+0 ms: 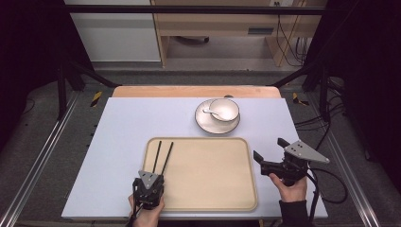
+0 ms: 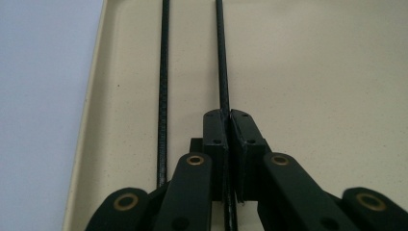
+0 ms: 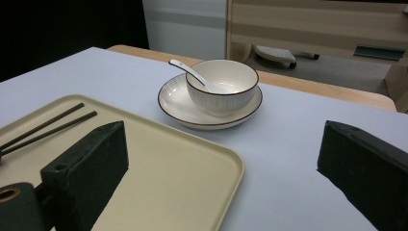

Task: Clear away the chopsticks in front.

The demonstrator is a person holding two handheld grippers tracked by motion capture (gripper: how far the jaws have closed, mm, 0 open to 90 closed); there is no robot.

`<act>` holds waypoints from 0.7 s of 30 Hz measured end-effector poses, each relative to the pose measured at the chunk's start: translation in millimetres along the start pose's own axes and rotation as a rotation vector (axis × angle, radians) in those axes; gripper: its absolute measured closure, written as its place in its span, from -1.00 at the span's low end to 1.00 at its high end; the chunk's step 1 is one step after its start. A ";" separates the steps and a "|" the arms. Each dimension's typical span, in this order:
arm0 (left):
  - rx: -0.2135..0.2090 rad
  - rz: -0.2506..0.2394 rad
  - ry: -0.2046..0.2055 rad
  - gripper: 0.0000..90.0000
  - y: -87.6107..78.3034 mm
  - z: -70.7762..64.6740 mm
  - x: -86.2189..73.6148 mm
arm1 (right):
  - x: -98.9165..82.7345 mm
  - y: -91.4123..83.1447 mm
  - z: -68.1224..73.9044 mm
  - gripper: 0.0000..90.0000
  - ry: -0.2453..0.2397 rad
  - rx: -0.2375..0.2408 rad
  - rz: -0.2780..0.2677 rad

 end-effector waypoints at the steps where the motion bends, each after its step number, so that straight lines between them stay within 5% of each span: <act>1: -0.003 0.001 0.000 0.88 0.0 -0.4 0.1 | -0.2 0.2 0.1 -0.92 0.001 0.001 0.001; 11: -0.096 -0.099 0.054 0.59 -23.7 2.1 26.4 | -0.8 -0.8 -2.5 -0.92 0.006 -0.005 -0.002; 21: -0.163 -0.217 0.196 -0.07 -55.3 19.6 69.1 | -1.0 -3.5 -6.4 -0.93 0.013 -0.014 -0.009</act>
Point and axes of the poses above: each handheld gripper's, and its own axes: y roughly forward along the jaws, x roughly out of its top, z roughly to its left, the point moved 10 cm from there along y, roughly forward along the jaws, and after that the axes turned 12 degrees about z, right-handed, at the moved point
